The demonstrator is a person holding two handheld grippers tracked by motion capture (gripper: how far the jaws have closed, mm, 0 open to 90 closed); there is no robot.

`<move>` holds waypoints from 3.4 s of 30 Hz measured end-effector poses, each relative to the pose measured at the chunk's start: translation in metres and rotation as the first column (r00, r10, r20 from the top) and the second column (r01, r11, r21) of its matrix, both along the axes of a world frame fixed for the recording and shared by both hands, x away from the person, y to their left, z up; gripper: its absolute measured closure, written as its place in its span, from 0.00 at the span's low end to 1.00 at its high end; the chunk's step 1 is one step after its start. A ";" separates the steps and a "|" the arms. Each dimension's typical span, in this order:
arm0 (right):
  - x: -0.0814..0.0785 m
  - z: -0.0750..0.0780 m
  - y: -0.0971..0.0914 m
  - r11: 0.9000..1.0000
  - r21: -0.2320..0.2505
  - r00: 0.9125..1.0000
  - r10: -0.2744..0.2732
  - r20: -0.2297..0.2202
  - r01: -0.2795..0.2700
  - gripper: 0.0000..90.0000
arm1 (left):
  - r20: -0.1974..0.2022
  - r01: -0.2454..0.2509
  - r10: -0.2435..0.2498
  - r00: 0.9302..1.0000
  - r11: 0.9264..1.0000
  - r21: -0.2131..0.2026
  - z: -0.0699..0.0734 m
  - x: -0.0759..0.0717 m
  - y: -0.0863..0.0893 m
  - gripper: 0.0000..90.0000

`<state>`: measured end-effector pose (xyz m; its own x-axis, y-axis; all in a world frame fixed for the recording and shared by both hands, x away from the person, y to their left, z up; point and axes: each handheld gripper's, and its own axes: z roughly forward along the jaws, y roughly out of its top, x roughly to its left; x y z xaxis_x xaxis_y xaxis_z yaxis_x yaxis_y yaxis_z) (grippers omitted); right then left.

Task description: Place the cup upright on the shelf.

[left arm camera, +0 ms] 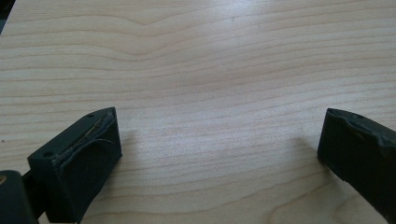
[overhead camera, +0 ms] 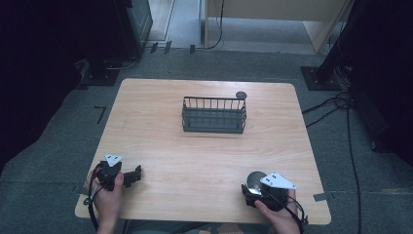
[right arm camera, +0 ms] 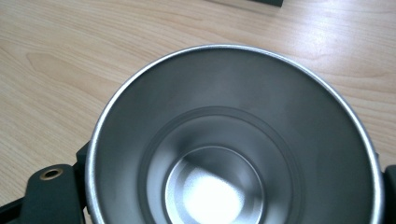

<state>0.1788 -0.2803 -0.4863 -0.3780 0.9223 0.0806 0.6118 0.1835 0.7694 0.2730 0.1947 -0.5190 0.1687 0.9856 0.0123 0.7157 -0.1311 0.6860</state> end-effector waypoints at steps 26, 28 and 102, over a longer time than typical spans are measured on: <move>0.033 0.039 0.007 0.999 -0.053 0.997 0.008 0.073 -0.004 0.20 | 0.000 0.000 0.000 1.000 1.000 0.000 0.000 0.000 0.000 0.00; 0.036 0.042 0.008 0.998 -0.055 0.997 0.009 0.079 -0.004 0.20 | 0.000 0.000 0.000 1.000 1.000 0.000 0.000 0.000 0.000 0.00; 0.195 0.112 0.053 0.999 -0.007 0.979 -0.031 0.200 0.033 0.20 | 0.000 -0.001 0.001 1.000 1.000 -0.001 0.000 0.000 0.000 0.00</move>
